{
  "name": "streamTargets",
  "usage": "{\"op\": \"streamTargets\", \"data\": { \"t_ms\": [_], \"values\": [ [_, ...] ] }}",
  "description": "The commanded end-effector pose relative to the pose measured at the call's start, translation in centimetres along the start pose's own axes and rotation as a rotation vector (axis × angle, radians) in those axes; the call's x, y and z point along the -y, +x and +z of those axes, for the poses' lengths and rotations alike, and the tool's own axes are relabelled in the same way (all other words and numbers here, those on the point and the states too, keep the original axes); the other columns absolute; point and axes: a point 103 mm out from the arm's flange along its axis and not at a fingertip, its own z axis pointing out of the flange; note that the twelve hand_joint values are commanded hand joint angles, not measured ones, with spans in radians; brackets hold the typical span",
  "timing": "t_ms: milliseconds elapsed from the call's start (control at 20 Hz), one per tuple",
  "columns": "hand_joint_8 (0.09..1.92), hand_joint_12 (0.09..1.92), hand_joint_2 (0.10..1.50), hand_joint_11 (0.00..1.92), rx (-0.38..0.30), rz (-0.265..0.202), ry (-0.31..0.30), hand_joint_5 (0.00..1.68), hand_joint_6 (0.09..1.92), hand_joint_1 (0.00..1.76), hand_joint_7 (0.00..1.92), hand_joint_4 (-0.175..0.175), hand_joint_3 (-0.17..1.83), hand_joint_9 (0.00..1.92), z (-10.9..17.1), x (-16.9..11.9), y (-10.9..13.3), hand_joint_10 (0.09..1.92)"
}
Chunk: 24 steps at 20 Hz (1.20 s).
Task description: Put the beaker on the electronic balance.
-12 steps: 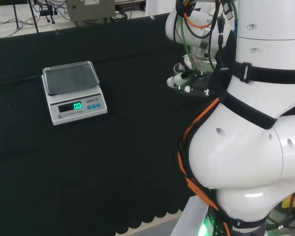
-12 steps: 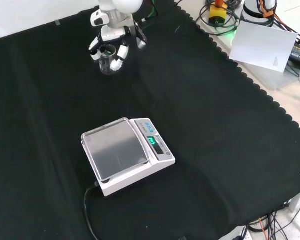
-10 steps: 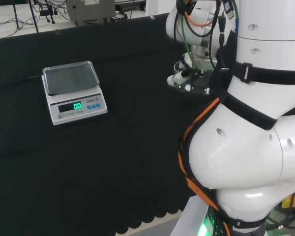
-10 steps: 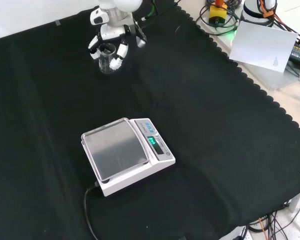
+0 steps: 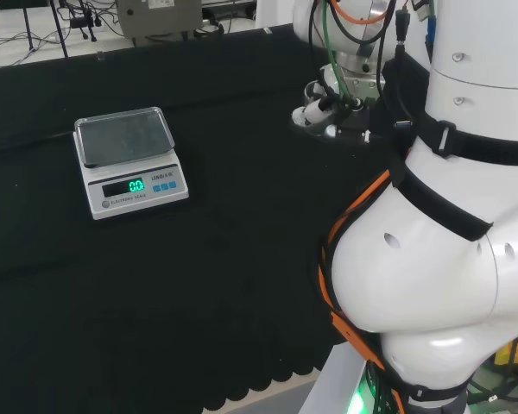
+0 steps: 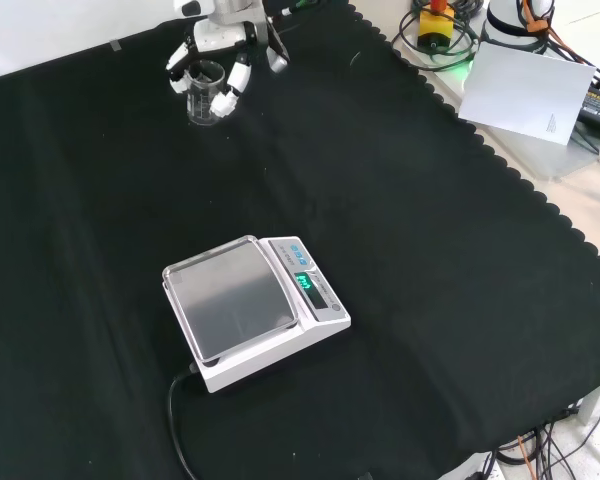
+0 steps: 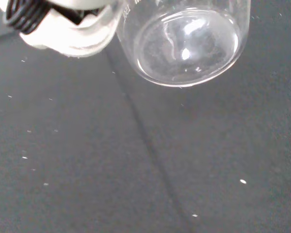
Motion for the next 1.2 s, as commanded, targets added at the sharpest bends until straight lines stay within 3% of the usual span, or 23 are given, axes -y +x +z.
{"op": "streamTargets", "data": {
  "t_ms": [50, 750, 950, 1200],
  "values": [
    [1.4, 1.07, 0.9, 1.21, 0.019, -0.073, 0.002, 0.84, 1.33, 1.18, 0.87, 0.032, 0.62, 1.16, -1.1, 0.4, 5.1, 1.11],
    [1.4, 1.07, 0.89, 1.2, 0.085, -0.326, 0.002, 0.84, 1.33, 1.18, 0.87, 0.032, 0.63, 1.16, -2.5, 0.0, 25.8, 1.11],
    [1.39, 1.07, 0.89, 1.2, 0.091, -0.384, 0.02, 0.84, 1.33, 1.18, 0.88, 0.032, 0.63, 1.17, -1.2, -0.8, 30.7, 1.11],
    [1.39, 1.07, 0.88, 1.2, 0.091, -0.441, 0.069, 0.84, 1.32, 1.19, 0.88, 0.03, 0.64, 1.17, 1.9, -1.7, 34.9, 1.11]
  ]
}}
